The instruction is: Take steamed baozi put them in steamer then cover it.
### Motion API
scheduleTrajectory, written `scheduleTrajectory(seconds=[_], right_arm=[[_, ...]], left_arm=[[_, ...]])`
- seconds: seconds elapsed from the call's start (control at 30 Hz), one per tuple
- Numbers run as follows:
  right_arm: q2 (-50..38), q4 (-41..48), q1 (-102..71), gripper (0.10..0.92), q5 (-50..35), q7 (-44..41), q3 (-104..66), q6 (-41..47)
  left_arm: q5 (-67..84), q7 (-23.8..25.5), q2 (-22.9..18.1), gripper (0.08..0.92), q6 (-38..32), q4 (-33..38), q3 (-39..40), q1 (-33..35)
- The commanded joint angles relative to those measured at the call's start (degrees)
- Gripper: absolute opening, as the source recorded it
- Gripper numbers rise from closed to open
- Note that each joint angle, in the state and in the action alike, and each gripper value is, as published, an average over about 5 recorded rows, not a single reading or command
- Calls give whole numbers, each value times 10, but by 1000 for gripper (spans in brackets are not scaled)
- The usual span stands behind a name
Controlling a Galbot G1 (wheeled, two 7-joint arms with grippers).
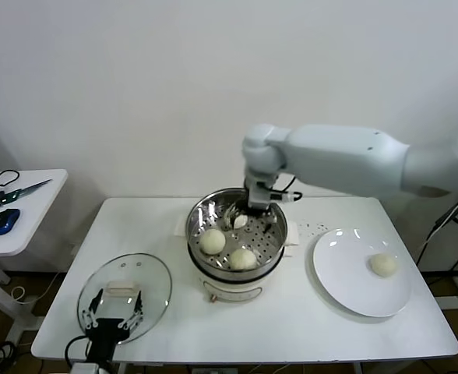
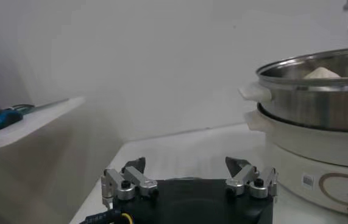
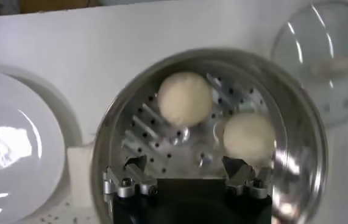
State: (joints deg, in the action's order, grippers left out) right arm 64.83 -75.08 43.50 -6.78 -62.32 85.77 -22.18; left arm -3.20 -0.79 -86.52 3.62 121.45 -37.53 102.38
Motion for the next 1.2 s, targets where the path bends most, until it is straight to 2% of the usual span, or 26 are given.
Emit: scheduleTrajectory(seconds=[0.03,0.1,0.2,0.4,0.53,0.9,1.2], right_arm=[[-140,7,61,823,-177,52,48,264],[-180,9,49,823,-225,51,37,329],[-240,9,18,823,-228,40,11,358],[-342,18,-115,823,-79,-13,-83,323],[-375,46,-221,823,3,-38,-182,294],[-362,143,-437,823,129,-54,-385,226],[-319,204,-469,823,155,-45,-429,207]], left_arm=[[1,1,3,823,-2,4,-1,1],[1,1,3,823,-4,4,0,3],[1,2,3,823,-6,3,1,7],[1,2,7,823,-4,6,-2,7],[-1,2,3,823,4,9,-2,-3],[-13,1,-3,823,12,5,1,-9],[-20,0,-6,823,17,-3,2,-16]])
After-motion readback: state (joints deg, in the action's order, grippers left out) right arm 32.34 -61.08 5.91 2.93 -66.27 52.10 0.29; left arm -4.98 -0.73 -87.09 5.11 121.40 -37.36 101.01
